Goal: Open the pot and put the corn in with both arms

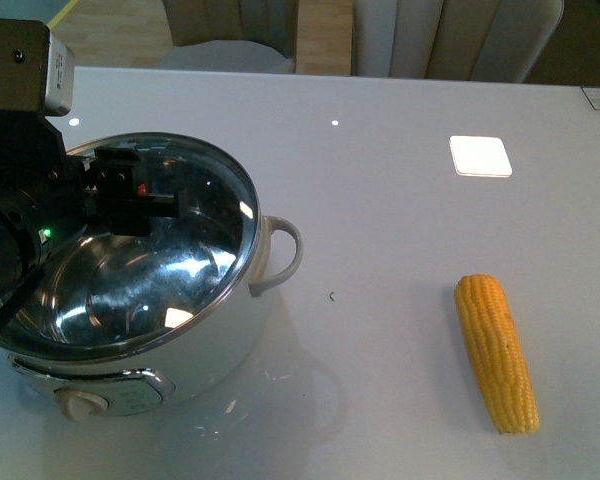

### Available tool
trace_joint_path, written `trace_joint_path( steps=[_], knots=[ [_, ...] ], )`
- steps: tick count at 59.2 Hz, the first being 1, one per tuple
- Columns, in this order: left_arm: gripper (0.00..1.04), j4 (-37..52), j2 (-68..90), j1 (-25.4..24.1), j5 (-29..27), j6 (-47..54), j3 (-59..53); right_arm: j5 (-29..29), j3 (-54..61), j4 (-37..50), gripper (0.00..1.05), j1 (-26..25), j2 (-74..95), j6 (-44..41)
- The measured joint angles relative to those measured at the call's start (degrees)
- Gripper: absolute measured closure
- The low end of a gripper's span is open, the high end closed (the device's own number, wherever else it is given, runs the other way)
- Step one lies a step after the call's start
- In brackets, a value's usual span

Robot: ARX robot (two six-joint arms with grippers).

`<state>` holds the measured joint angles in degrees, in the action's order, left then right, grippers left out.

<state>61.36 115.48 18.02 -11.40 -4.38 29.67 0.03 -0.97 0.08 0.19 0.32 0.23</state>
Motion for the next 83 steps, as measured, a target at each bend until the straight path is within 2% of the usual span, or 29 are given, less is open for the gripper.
trace_joint_path(
  steps=[27,40,46,53,57,61,76,83],
  knots=[
    [0.63,-9.0,-12.0,0.1,-0.5,0.1,0.5,0.0,0.0,0.0,0.09,0.0,0.0,0.0],
    [0.63,-12.9,-22.3,-5.8,1.3,0.0,1.1,0.0,0.0,0.0,0.09,0.0,0.0,0.0],
    [0.63,-13.1,-25.7,-10.7,3.3,0.2,0.8,0.0,0.0,0.0,0.09,0.0,0.0,0.0],
    [0.63,-11.3,-28.1,-18.7,6.6,2.1,-1.3,0.0,0.0,0.0,0.09,0.0,0.0,0.0],
    [0.63,-9.1,-28.0,-26.4,10.3,4.3,-3.8,0.0,0.0,0.0,0.09,0.0,0.0,0.0],
    [0.63,-6.9,-26.8,-31.8,13.1,5.9,-5.2,0.0,0.0,0.0,0.09,0.0,0.0,0.0],
    [0.63,6.8,-13.2,-51.5,20.0,11.1,-7.0,0.0,0.0,0.0,0.09,0.0,0.0,0.0],
    [0.63,11.9,-5.2,-57.2,20.6,12.2,-6.7,0.0,0.0,0.0,0.09,0.0,0.0,0.0]
  ],
)
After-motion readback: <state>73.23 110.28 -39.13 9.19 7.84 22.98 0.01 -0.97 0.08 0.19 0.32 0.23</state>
